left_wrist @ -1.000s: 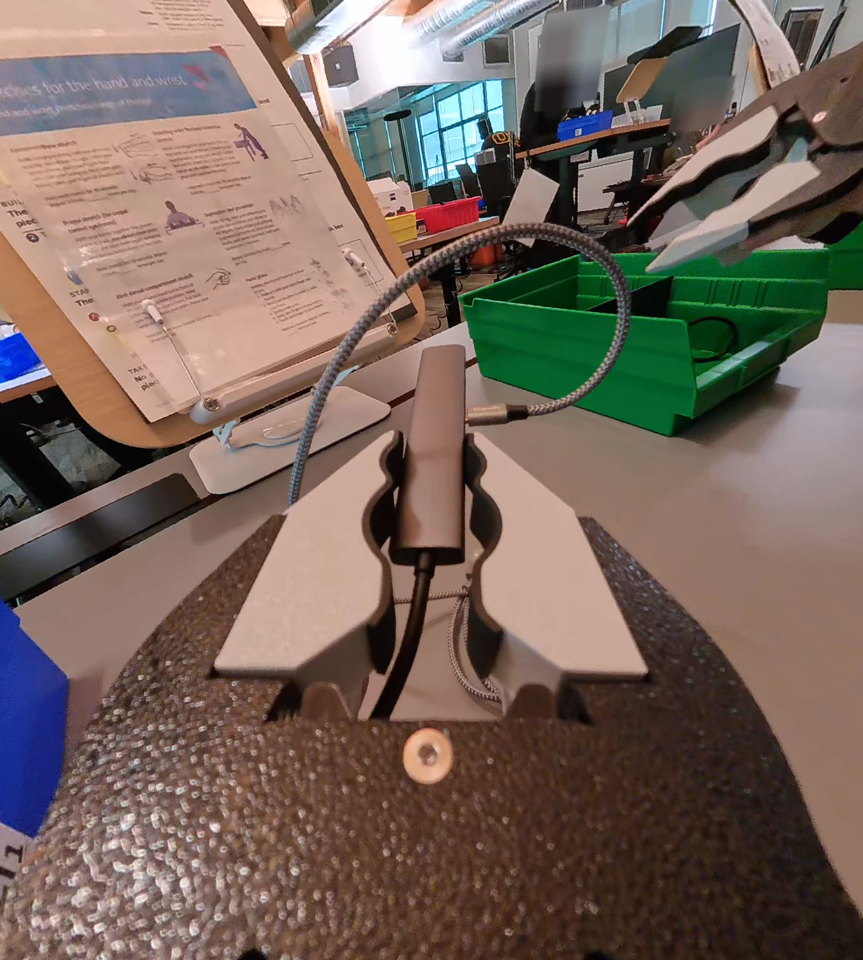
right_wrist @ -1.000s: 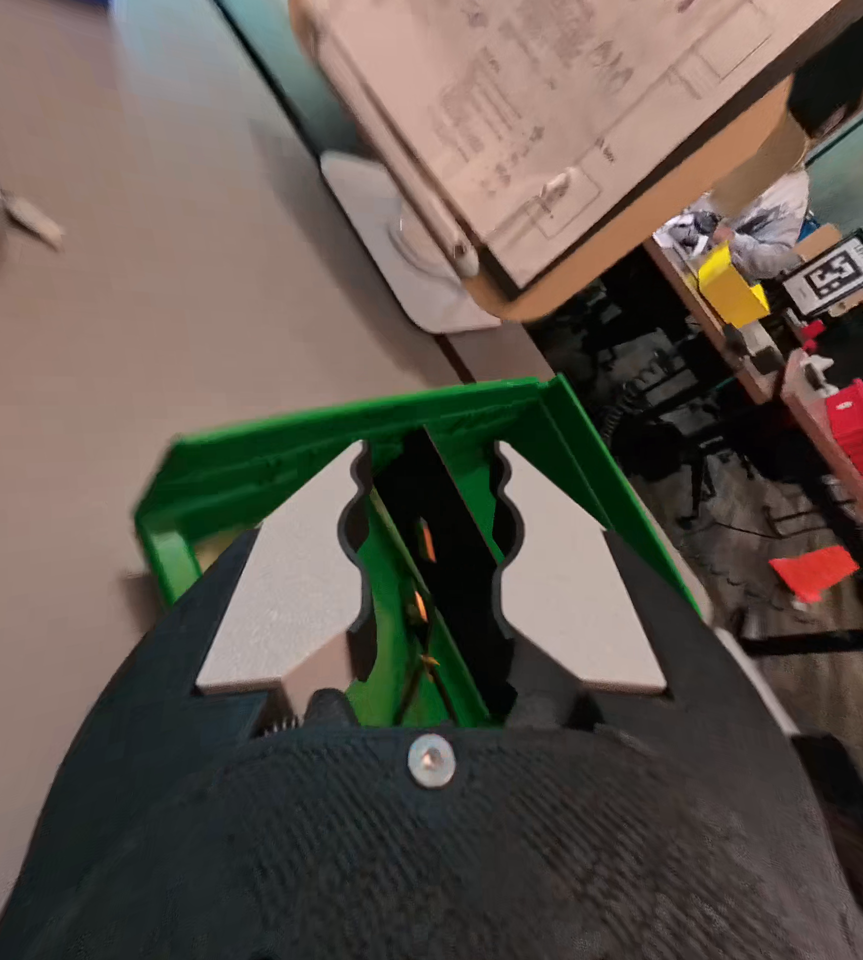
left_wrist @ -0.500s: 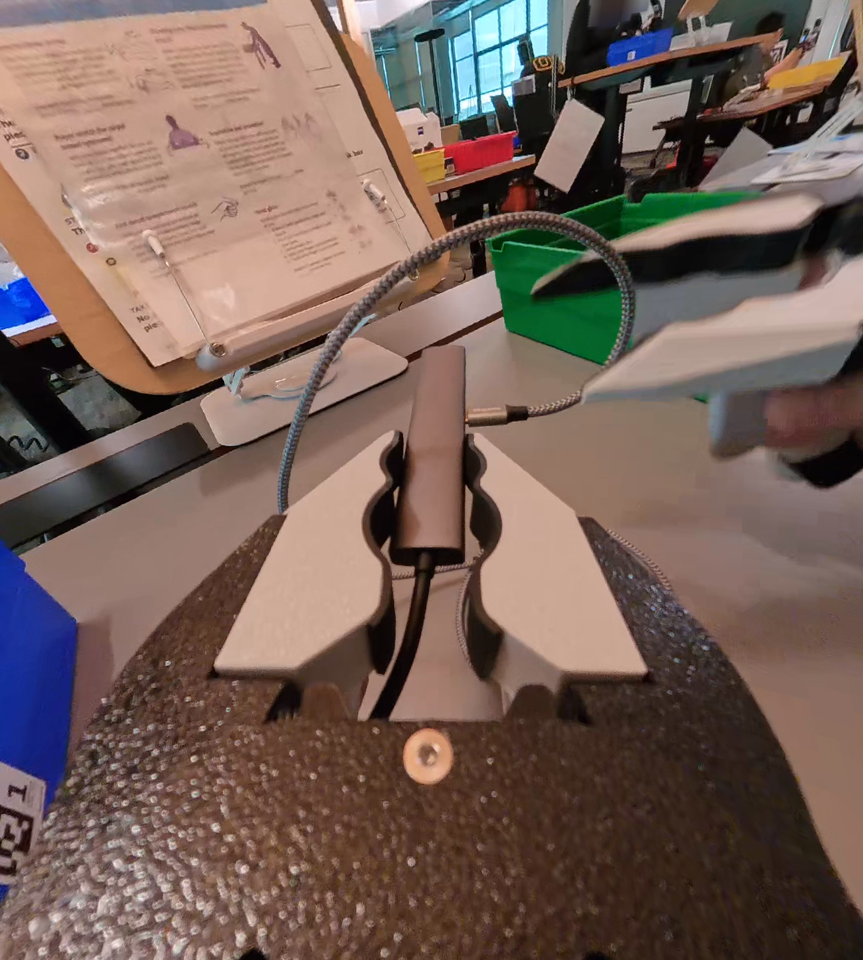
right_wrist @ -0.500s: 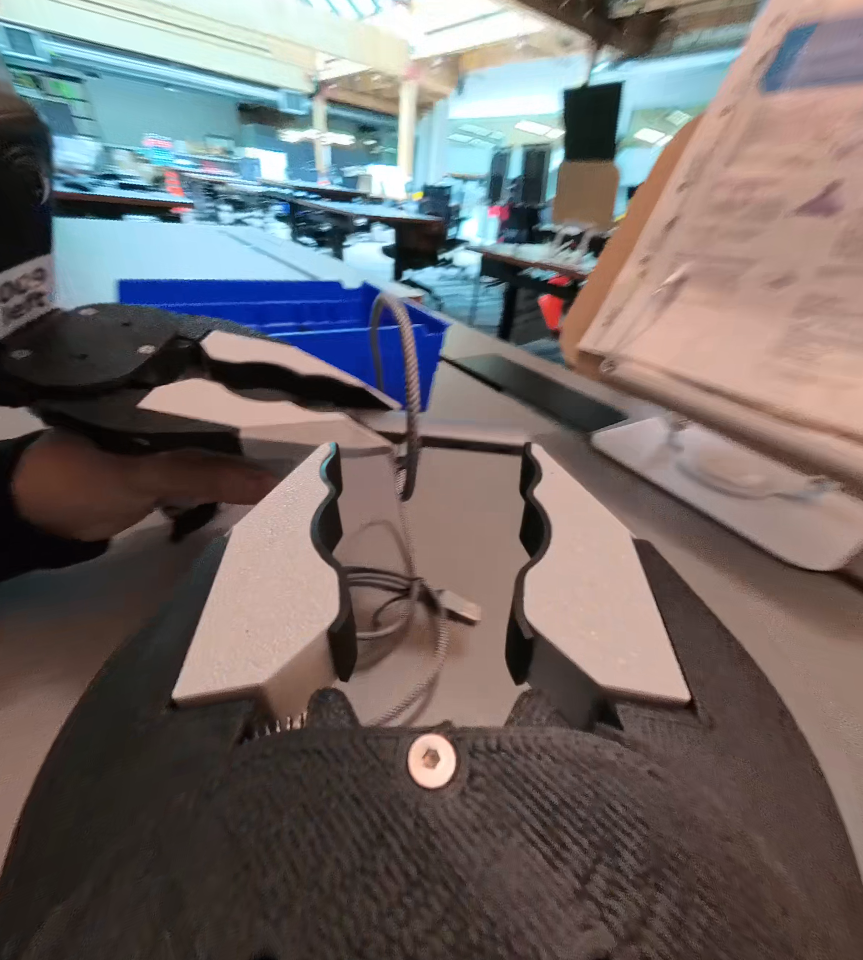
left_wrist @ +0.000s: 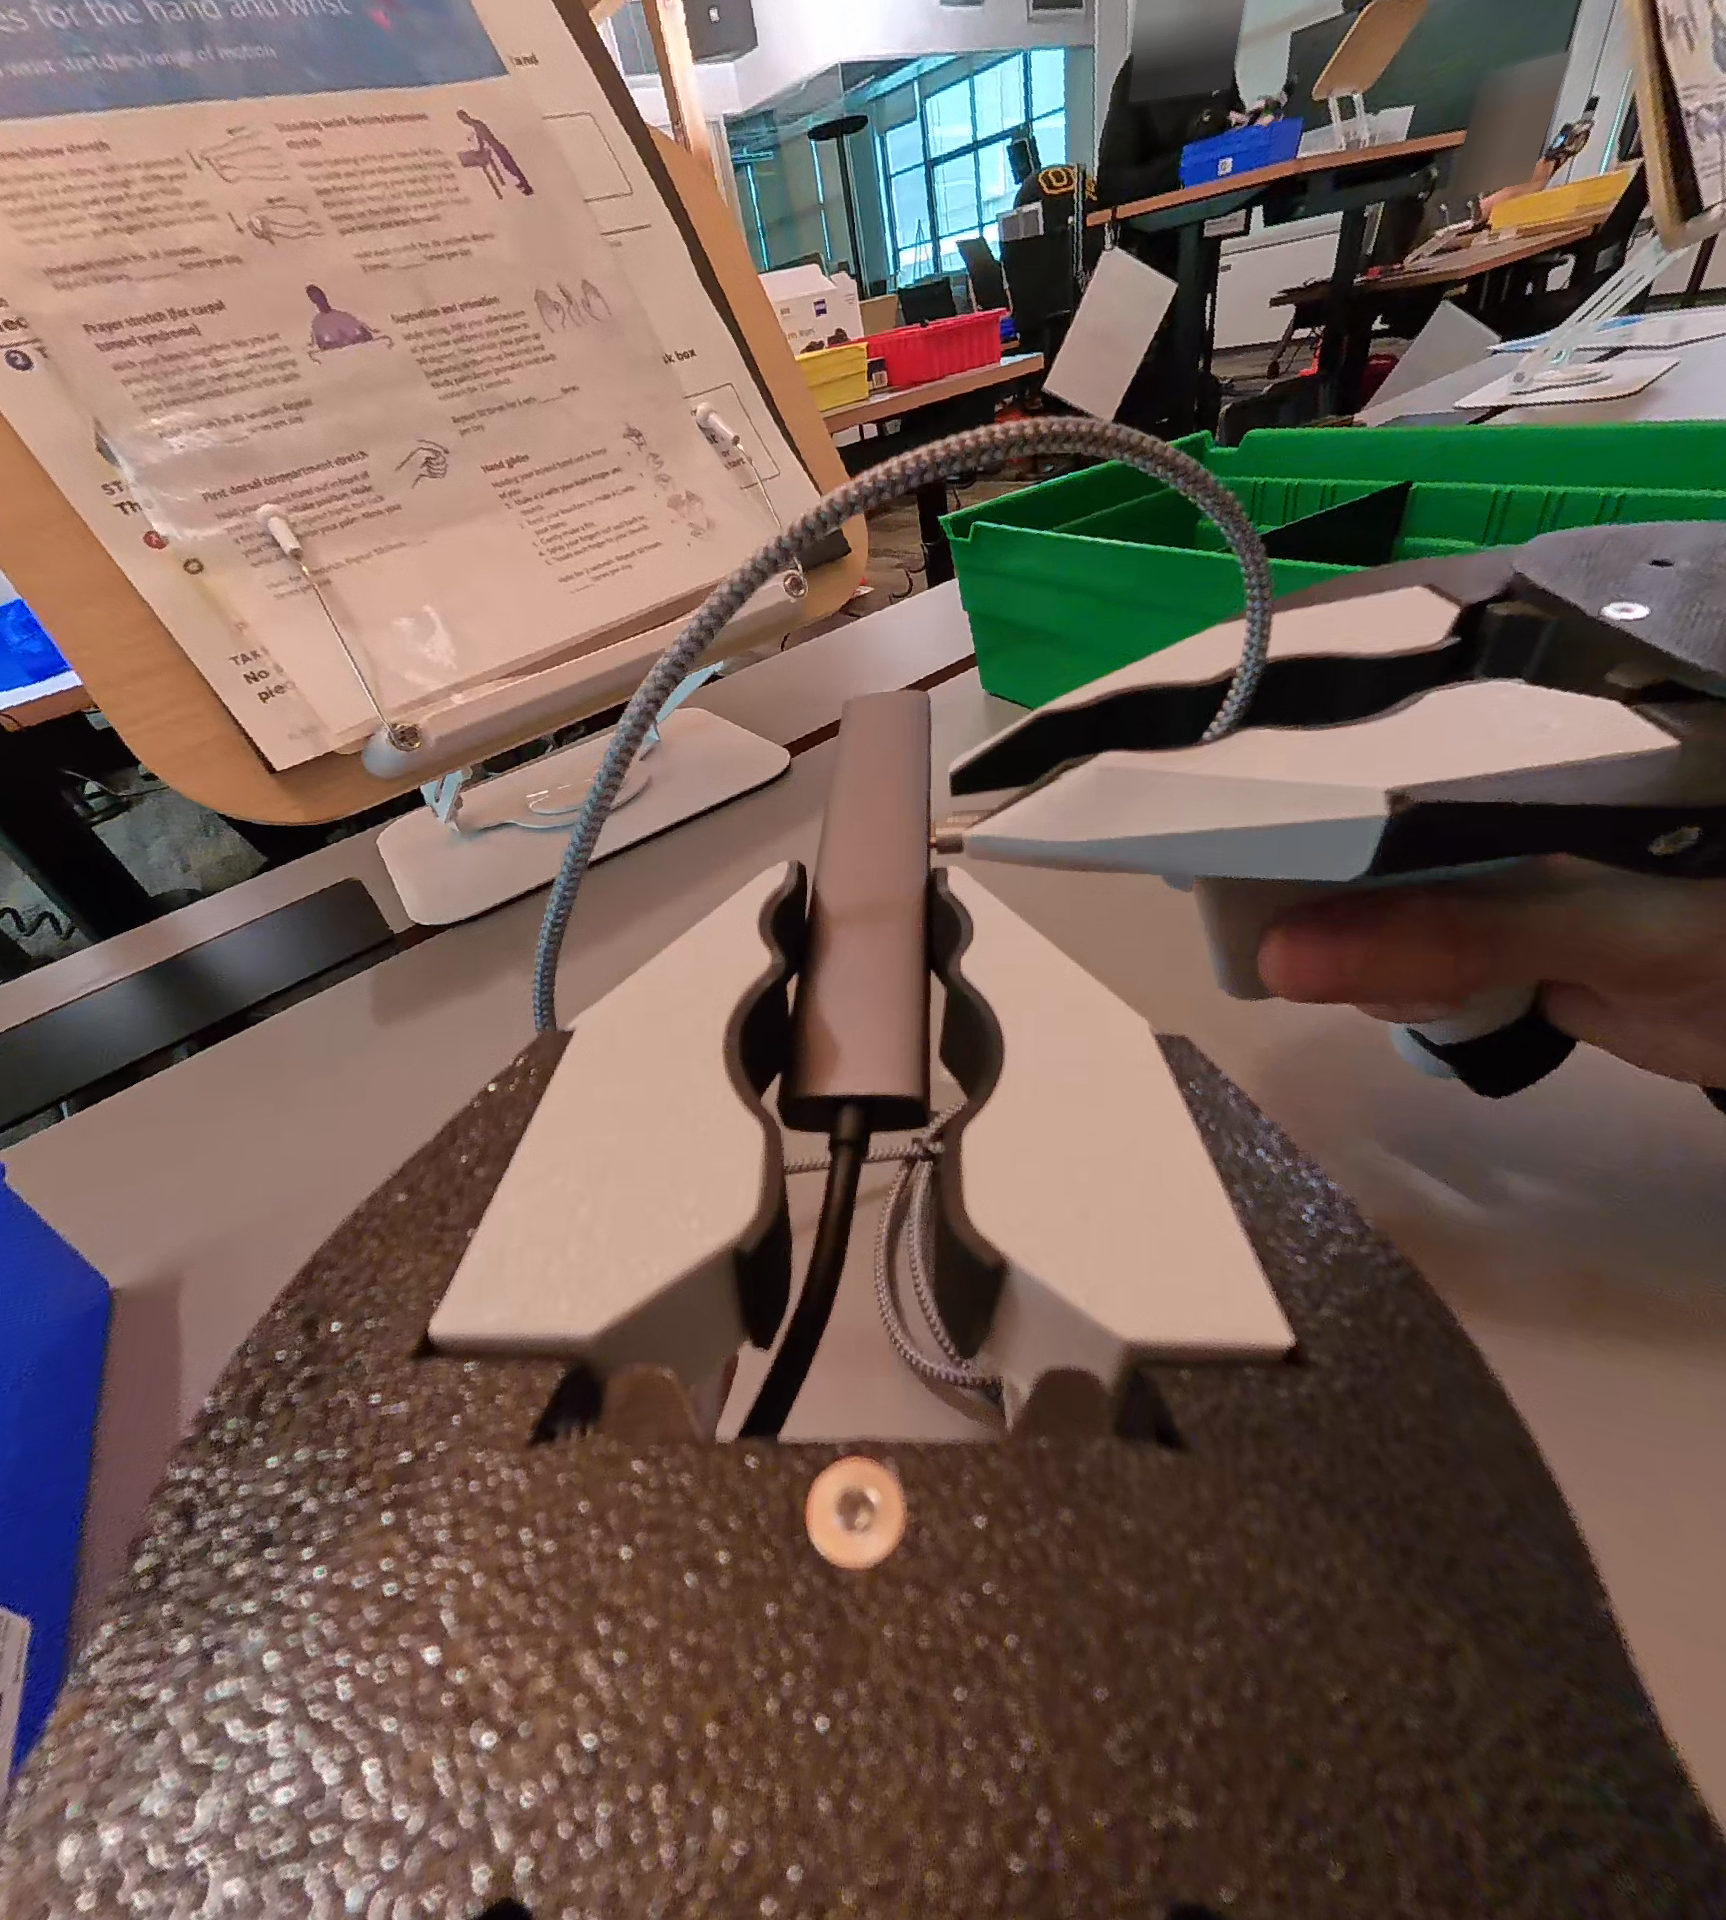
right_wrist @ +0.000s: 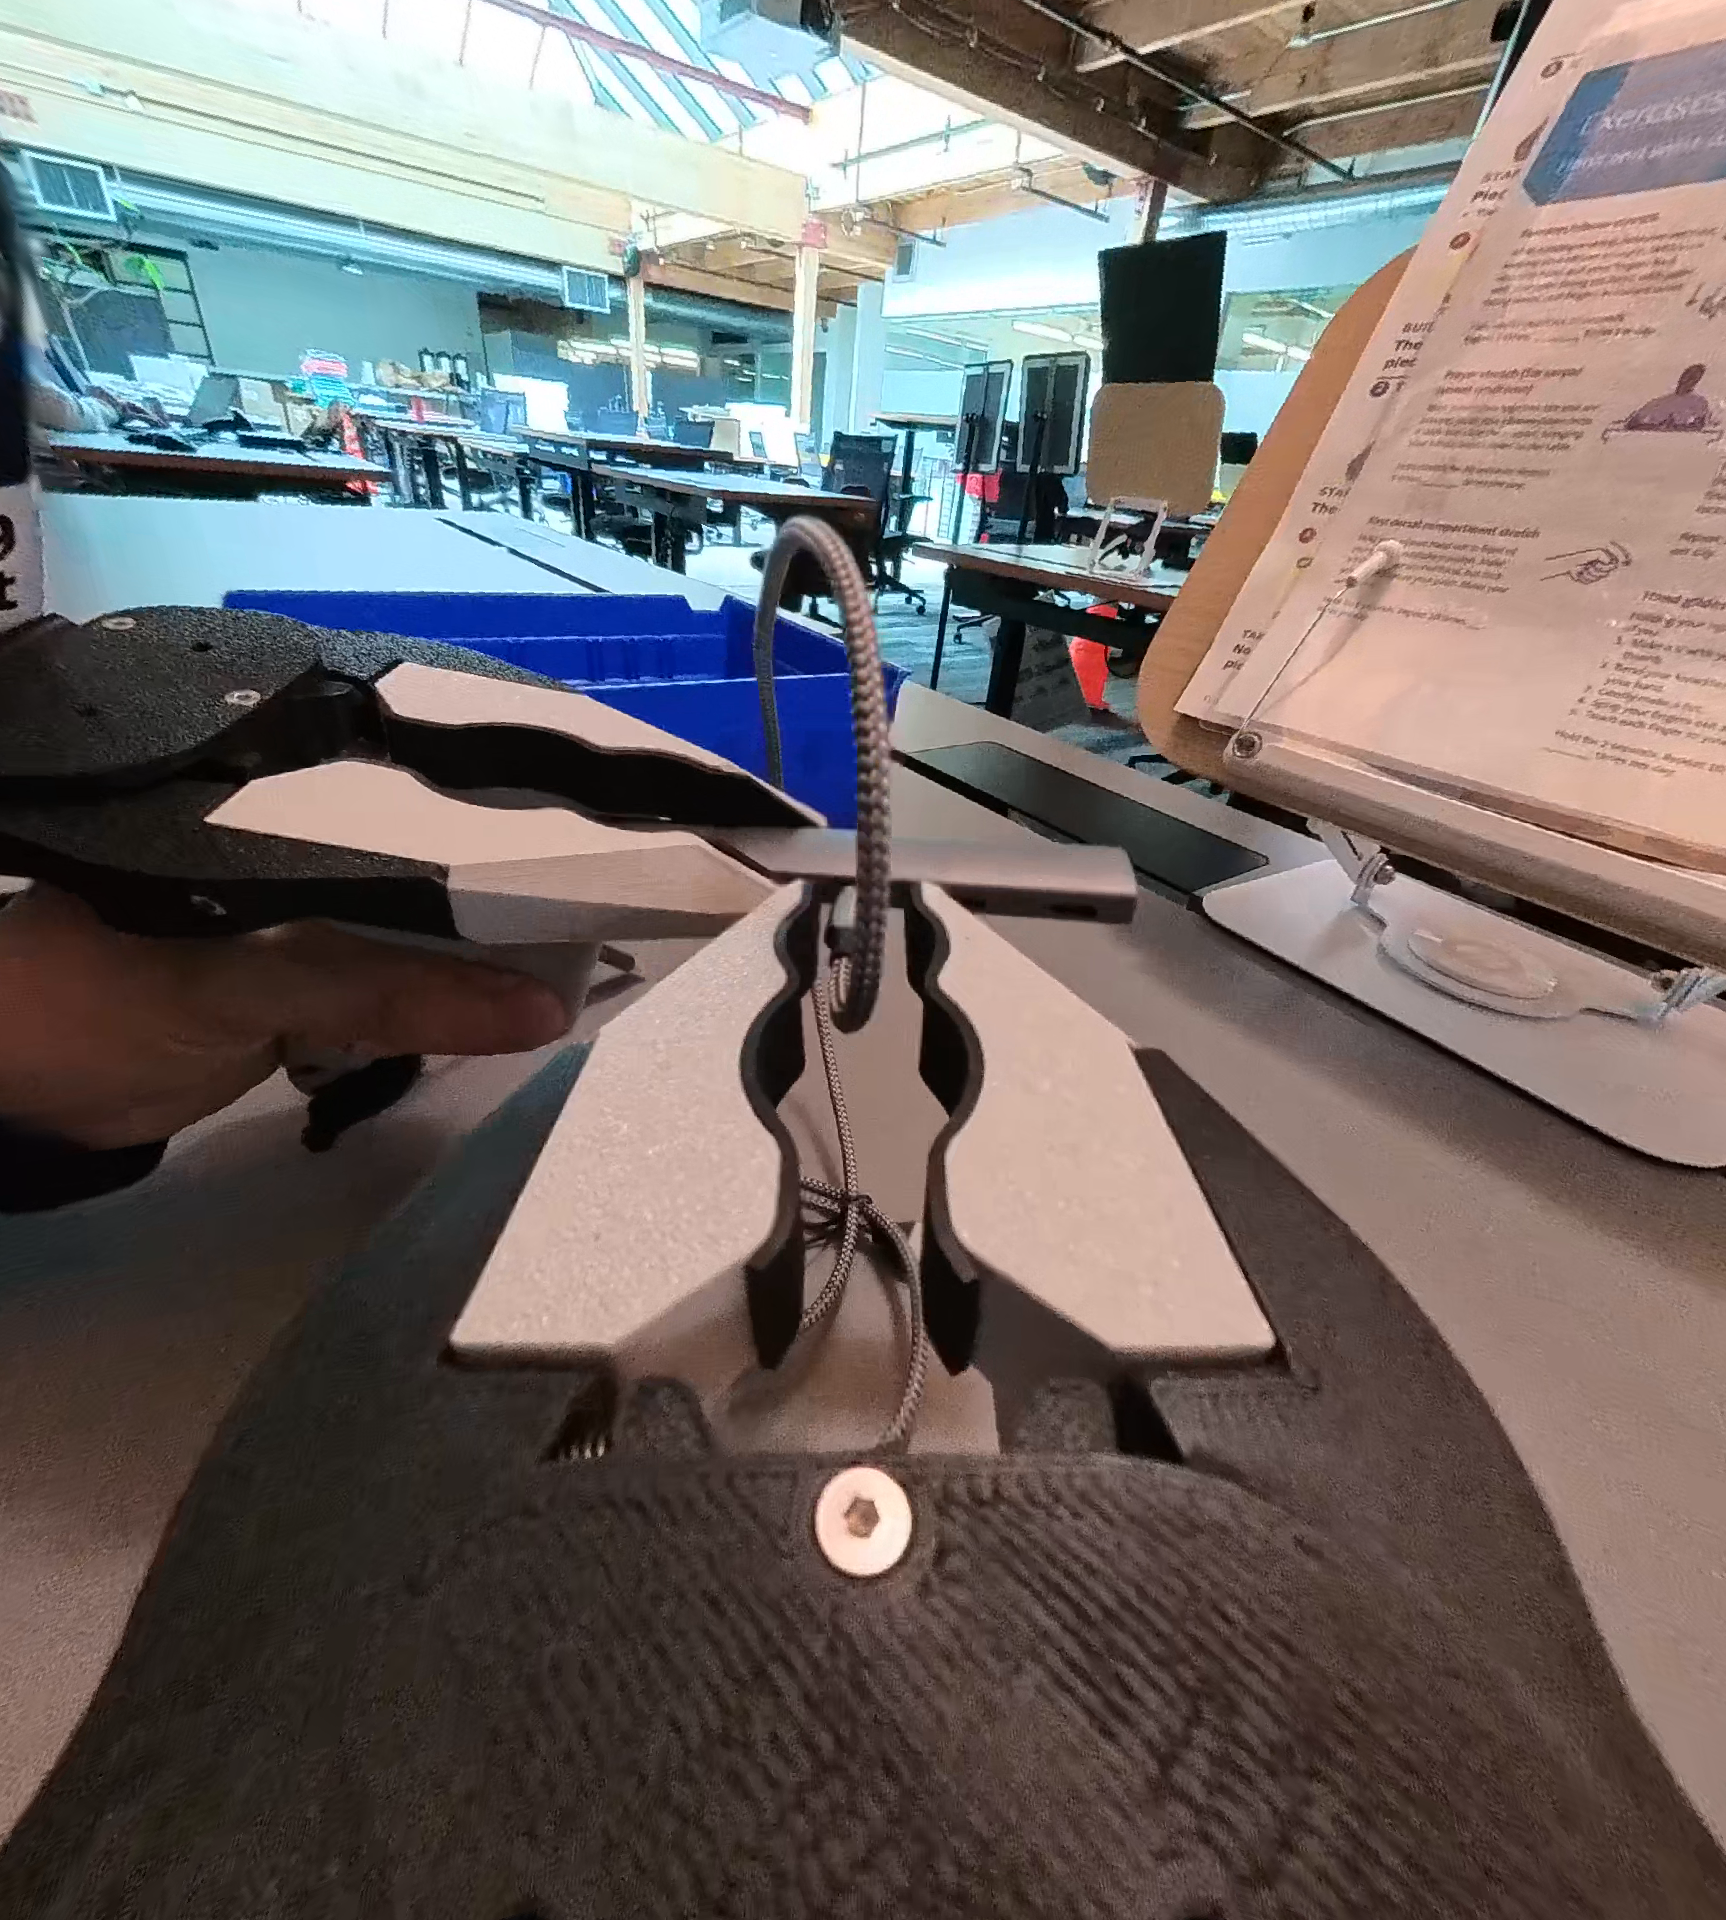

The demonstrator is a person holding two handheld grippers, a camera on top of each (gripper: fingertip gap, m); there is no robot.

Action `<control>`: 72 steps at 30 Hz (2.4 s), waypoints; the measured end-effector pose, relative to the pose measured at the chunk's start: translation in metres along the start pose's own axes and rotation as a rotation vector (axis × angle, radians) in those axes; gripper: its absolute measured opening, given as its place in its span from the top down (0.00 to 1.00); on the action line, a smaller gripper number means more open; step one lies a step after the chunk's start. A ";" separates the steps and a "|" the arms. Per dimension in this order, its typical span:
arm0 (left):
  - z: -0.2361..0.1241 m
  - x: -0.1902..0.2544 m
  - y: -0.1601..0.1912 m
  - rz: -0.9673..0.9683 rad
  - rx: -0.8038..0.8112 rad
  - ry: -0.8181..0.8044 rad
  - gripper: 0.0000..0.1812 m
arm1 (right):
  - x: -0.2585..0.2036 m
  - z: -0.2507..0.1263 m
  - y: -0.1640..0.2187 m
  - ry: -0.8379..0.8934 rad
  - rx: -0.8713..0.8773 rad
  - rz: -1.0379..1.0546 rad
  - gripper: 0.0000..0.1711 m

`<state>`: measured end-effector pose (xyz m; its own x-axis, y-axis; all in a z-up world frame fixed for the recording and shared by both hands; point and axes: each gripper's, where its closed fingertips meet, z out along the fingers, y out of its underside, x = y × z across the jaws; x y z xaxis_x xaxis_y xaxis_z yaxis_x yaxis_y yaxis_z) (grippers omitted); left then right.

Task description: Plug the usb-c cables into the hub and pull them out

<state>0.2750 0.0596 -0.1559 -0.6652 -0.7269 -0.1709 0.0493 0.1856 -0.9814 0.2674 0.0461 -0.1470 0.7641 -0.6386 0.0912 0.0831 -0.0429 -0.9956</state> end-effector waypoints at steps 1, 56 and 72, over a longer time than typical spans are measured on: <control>0.000 0.001 -0.001 -0.002 0.004 0.003 0.88 | 0.001 0.000 0.001 0.009 -0.007 -0.003 0.91; -0.034 0.098 -0.005 0.075 0.103 0.743 0.88 | 0.069 -0.054 -0.063 0.290 0.091 0.045 0.95; -0.039 0.083 -0.016 0.005 0.160 0.715 0.88 | 0.128 -0.147 -0.320 0.246 0.276 0.056 0.95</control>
<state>0.1896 0.0219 -0.1510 -0.9857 -0.1070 -0.1299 0.1253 0.0488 -0.9909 0.2446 -0.1345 0.1803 0.5987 -0.8010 -0.0044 0.2399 0.1846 -0.9531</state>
